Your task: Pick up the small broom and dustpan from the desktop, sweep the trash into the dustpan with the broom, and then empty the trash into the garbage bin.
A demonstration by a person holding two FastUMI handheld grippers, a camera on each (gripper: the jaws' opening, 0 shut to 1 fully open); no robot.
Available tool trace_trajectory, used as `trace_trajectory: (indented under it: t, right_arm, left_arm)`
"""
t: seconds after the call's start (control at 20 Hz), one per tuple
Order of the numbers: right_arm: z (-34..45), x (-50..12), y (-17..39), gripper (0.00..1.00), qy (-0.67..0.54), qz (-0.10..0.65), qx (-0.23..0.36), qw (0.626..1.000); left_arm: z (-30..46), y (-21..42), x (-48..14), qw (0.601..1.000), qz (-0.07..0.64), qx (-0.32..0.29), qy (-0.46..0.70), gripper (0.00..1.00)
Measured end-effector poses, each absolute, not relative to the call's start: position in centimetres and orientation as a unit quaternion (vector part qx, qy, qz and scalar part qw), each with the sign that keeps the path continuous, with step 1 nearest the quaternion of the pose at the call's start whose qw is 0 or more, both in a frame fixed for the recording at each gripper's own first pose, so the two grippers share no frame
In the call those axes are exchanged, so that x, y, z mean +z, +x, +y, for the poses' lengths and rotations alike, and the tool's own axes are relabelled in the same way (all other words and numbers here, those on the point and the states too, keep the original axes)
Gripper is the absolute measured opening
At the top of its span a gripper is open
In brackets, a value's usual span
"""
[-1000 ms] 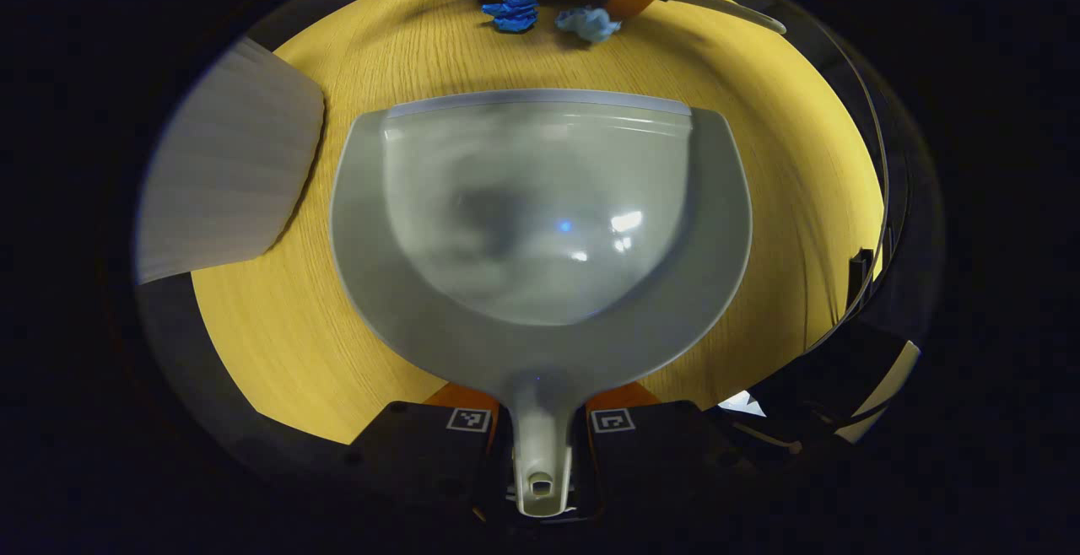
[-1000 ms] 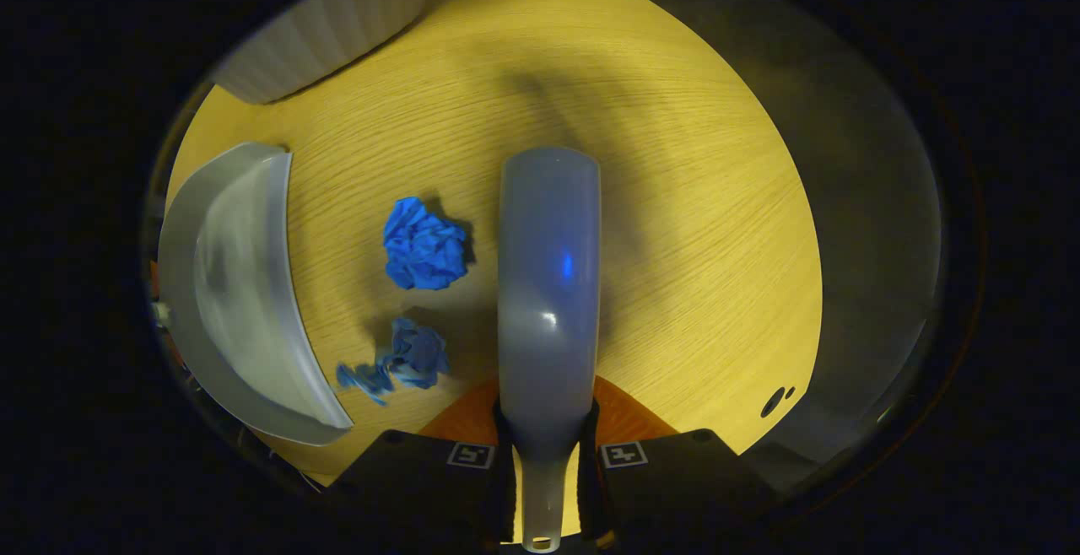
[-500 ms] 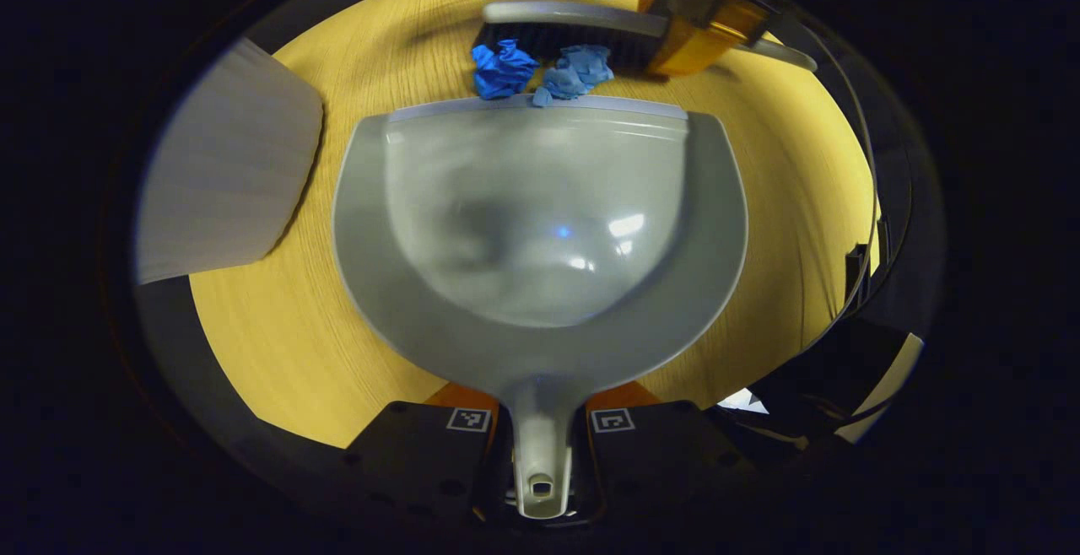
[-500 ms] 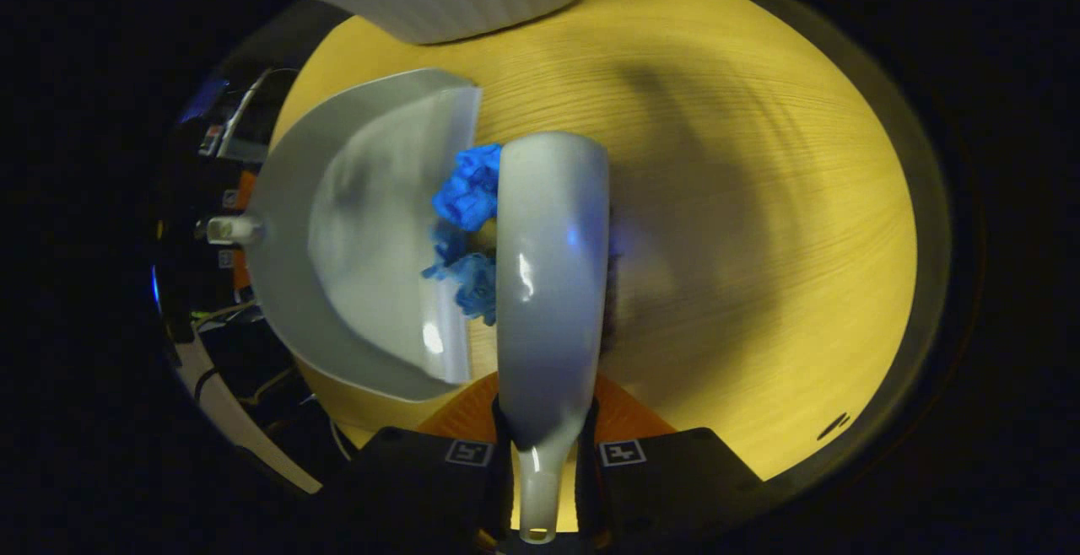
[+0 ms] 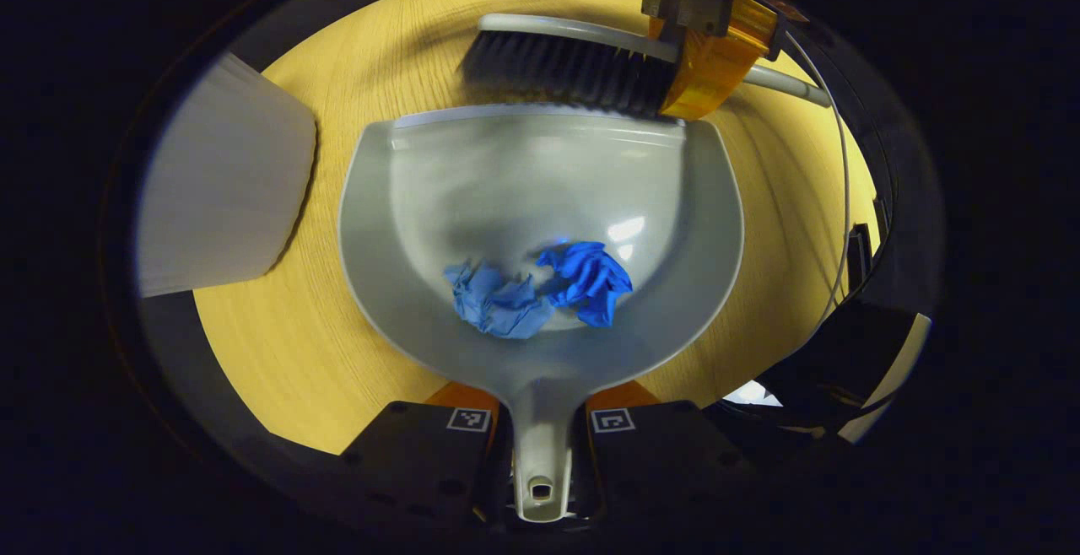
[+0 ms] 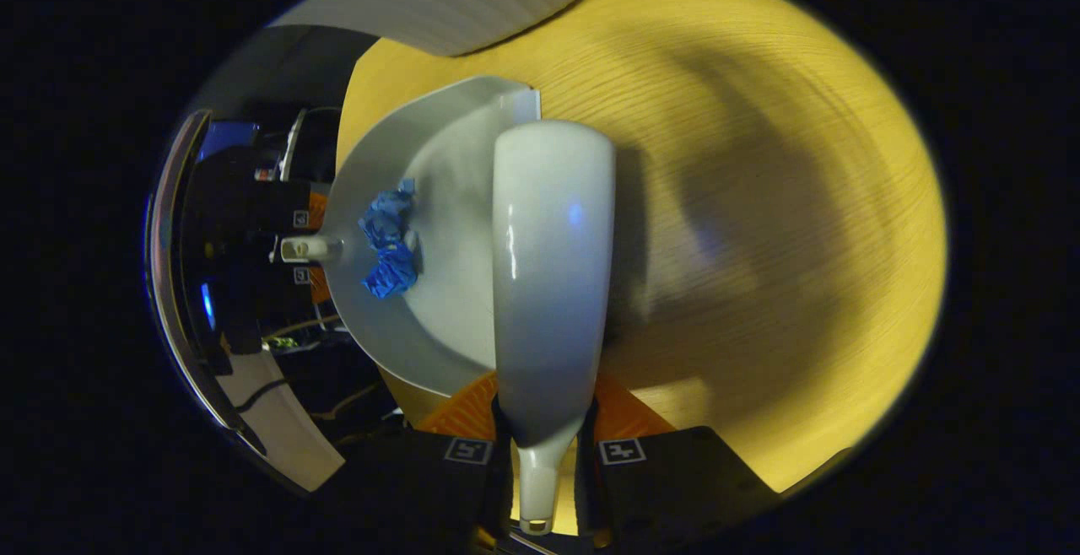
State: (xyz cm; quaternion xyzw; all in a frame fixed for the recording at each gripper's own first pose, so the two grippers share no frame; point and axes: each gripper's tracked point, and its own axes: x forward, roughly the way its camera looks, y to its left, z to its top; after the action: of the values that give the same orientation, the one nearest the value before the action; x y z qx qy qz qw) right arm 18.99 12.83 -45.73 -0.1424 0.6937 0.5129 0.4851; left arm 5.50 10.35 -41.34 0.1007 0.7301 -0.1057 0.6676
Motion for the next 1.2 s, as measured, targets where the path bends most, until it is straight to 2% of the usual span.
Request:
trace_trajectory:
  t: [0.2, 0.25, 0.3, 0.35, 0.55, 0.6, 0.75, 0.85, 0.95, 1.0, 1.2]
  right_arm:
    - [12.2, -43.5, 18.3, 0.31, -0.091, 0.654, 0.514, 0.548]
    - [11.8, -42.9, 18.1, 0.35, -0.074, 0.64, 0.51, 0.57]
    - [11.4, -42.3, 18.2, 0.31, -0.052, 0.627, 0.502, 0.593]
    - [11.0, -41.6, 18.5, 0.31, -0.027, 0.615, 0.491, 0.616]
    - [9.8, -39.3, 20.4, 0.35, 0.105, 0.55, 0.415, 0.718]
    - [9.2, -39.2, 20.7, 0.31, 0.121, 0.531, 0.394, 0.74]
    - [9.0, -38.7, 21.8, 0.31, 0.159, 0.459, 0.319, 0.814]
    - [9.9, -39.0, 21.6, 0.34, 0.181, 0.424, 0.293, 0.838]
    - [10.8, -39.4, 21.6, 0.26, 0.21, 0.402, 0.281, 0.846]
    - [11.3, -39.8, 22.0, 0.31, 0.222, 0.393, 0.275, 0.849]
    - [12.2, -40.9, 23.0, 0.3, 0.222, 0.337, 0.212, 0.89]
  left_arm:
    - [10.3, 6.0, -41.6, 0.693, 0.707, -0.091, 0.105, 0.27]
    - [10.4, 6.0, -41.8, 0.7, 0.7, -0.086, 0.111, 0.27]
    - [10.4, 6.1, -41.8, 0.709, 0.69, -0.083, 0.115, 0.27]
    - [10.3, 6.4, -41.9, 0.719, 0.68, -0.084, 0.116, 0.27]
    - [10.3, 7.5, -41.6, 0.775, 0.614, -0.082, 0.12, 0.27]
    - [10.4, 7.8, -41.9, 0.791, 0.595, -0.078, 0.119, 0.27]
    - [10.5, 8.7, -41.2, 0.84, 0.532, -0.052, 0.098, 0.27]
    - [10.8, 9.8, -39.5, 0.863, 0.492, -0.037, 0.108, 0.27]
    - [12.5, 11.7, -37.2, 0.884, 0.447, -0.014, 0.134, 0.27]
    - [13.2, 13.3, -35.4, 0.893, 0.429, -0.001, 0.14, 0.27]
    - [18.2, 17.0, -29.7, 0.908, 0.369, 0.056, 0.192, 0.27]
